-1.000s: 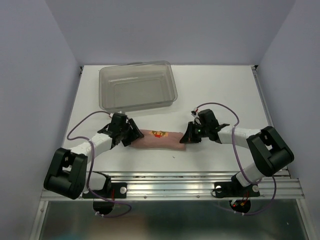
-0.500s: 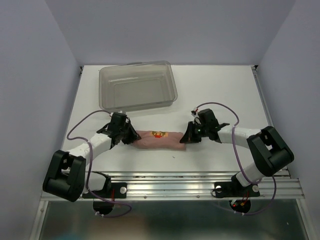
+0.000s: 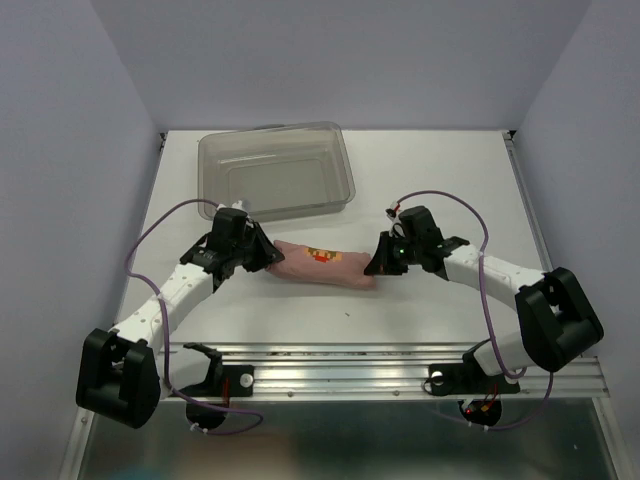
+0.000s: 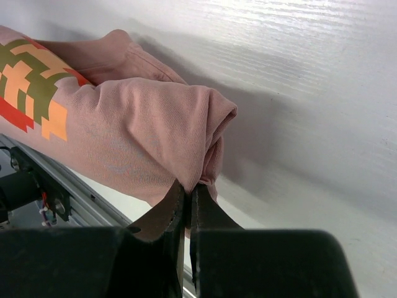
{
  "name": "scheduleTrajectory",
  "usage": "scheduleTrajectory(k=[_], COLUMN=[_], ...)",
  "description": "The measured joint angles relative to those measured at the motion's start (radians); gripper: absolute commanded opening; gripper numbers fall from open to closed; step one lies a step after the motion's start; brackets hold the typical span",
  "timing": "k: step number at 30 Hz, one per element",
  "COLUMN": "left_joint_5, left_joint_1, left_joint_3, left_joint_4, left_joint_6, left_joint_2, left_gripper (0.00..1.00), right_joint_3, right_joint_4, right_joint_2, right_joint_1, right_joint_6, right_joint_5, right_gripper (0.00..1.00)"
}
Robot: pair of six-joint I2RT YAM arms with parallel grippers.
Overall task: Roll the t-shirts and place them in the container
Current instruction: Pick up the T-shirt from the center of the board, then place the T-shirt in the bin.
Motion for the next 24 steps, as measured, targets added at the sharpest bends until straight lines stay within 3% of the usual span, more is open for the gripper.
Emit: scheduleTrajectory(k=[8,15,19,24], left_joint_5=[-0.007,-0.059,-0.089,-0.104], left_joint_1=[0.0,0.023,0.076,0.164], left_joint_3=[0.119,0.35,0.526,0.644], left_joint_4=[-0.09,-0.187,-0.211,-0.215], left_joint_6=[0.037,0.09,0.135,0.189], left_joint_2=[-0.027,-0.025,0.049,0.159], left_gripper=[0.0,0.0,0.0,0.0], right_joint_3=[0.079,0.3,0.475,0.732], right_joint_4=[-0.084,-0.187,-0.202,-0.199], right_joint_2=[-0.065,-0.081,-0.013,0.202], right_joint_1=[0.0,0.0,0.0,0.0], right_joint_6=[-0.008,-0.061,-0.106,-0.169], right_joint_5=[0.023,0.079,0.097,0.101], right_gripper=[0.01,0.01,0.01,0.01])
